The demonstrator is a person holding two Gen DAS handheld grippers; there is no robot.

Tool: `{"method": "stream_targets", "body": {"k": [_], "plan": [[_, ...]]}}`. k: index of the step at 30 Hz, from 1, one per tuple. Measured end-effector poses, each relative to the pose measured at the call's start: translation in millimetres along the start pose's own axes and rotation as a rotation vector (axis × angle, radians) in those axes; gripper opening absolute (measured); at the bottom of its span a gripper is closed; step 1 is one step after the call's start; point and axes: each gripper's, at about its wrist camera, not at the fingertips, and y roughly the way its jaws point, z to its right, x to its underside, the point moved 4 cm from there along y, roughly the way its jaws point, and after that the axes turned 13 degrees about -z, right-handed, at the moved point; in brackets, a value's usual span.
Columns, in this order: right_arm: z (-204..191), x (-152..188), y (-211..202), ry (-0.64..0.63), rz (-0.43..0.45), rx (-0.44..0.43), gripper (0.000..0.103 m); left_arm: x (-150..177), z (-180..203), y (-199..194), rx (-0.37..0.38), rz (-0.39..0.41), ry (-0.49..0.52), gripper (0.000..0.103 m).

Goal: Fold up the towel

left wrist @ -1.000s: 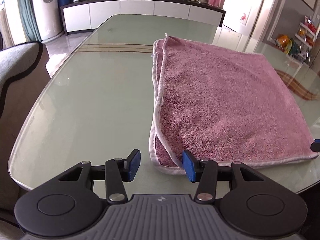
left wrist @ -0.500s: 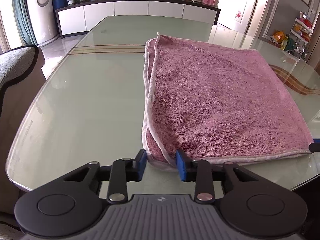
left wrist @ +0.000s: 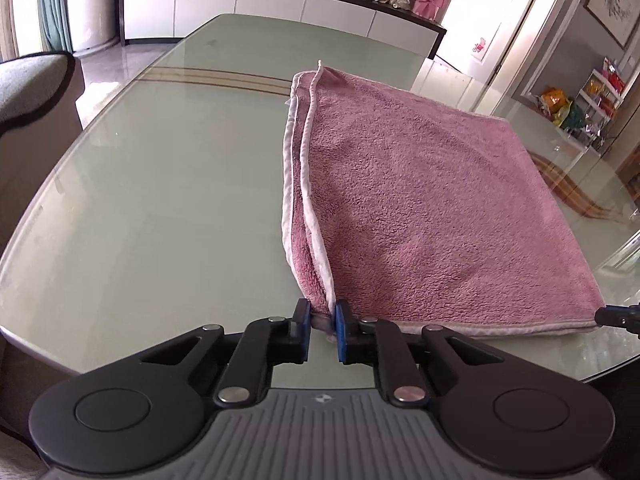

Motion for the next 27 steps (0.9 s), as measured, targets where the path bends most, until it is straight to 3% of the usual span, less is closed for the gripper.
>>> {"method": "stream_targets", "body": {"k": [11, 18, 27], "plan": [[7.9, 4.3, -29.4, 0.034, 0.043, -0.079, 0.008, 15.0, 3.5, -33.2, 0.077, 0.017, -0.060, 0.015], [3.6, -16.7, -42.8, 0.018, 0.114, -0.112, 0.008, -1.0, 3.4, -48.3, 0.127, 0.066, -0.120, 0.014], [8.6, -34.6, -38.5, 0.032, 0.121, -0.106, 0.008, -19.4, 4.9, -43.4, 0.078, 0.068, -0.108, 0.015]]}}
